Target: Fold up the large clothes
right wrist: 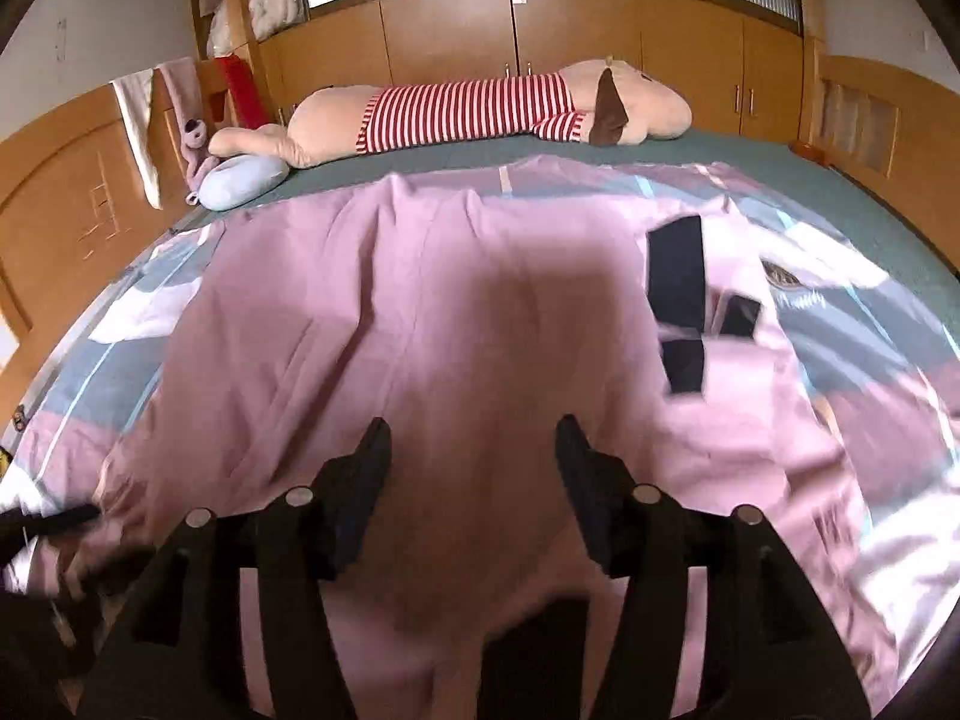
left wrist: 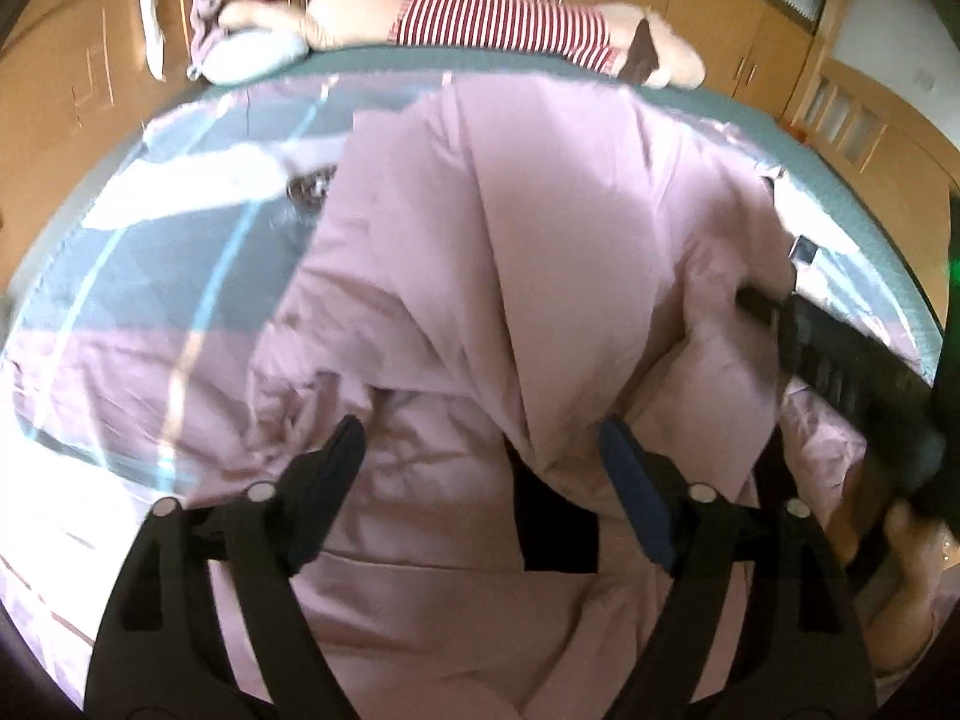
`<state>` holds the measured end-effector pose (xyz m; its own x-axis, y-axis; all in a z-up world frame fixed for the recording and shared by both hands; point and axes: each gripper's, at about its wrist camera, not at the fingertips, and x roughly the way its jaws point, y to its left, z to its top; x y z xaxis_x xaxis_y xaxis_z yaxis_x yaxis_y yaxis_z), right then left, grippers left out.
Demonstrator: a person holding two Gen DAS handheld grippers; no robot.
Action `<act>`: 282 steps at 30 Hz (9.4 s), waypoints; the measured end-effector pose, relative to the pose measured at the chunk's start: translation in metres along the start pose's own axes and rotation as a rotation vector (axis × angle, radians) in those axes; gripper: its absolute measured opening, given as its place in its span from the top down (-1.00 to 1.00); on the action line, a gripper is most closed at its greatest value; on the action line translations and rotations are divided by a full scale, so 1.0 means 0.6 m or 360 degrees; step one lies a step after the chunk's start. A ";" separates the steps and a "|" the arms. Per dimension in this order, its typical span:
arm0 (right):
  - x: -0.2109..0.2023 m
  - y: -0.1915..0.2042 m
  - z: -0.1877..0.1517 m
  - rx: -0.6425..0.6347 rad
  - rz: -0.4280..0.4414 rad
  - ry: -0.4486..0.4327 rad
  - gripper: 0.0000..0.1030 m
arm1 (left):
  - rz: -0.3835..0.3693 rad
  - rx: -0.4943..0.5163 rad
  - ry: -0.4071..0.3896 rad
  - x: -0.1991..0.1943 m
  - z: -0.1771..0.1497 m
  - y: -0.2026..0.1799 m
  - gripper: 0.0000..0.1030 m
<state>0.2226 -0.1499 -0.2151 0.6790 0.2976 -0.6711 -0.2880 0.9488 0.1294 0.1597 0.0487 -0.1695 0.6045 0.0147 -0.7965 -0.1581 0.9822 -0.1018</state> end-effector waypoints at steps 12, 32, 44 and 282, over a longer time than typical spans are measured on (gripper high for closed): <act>0.051 0.036 -0.047 -0.0252 -0.0145 0.0212 -0.18 | -0.0014 -0.0030 0.0210 0.086 -0.018 -0.004 -0.76; 0.006 -0.018 -0.100 0.0012 0.0055 0.0268 -0.44 | -0.0061 -0.0087 0.0215 0.094 -0.025 0.003 -0.76; -0.125 -0.050 -0.195 -0.0193 0.0001 0.0376 -0.60 | -0.0057 0.0075 0.0270 0.062 -0.066 -0.014 -0.80; 0.188 0.072 0.124 -0.0218 -0.0031 0.0333 -0.97 | 0.0098 -0.0098 -0.0113 0.085 0.036 0.132 -0.96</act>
<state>0.3368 -0.0674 -0.2310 0.5351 0.2374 -0.8107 -0.3747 0.9268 0.0241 0.1948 0.1313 -0.2056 0.6457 0.0903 -0.7582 -0.2432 0.9656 -0.0920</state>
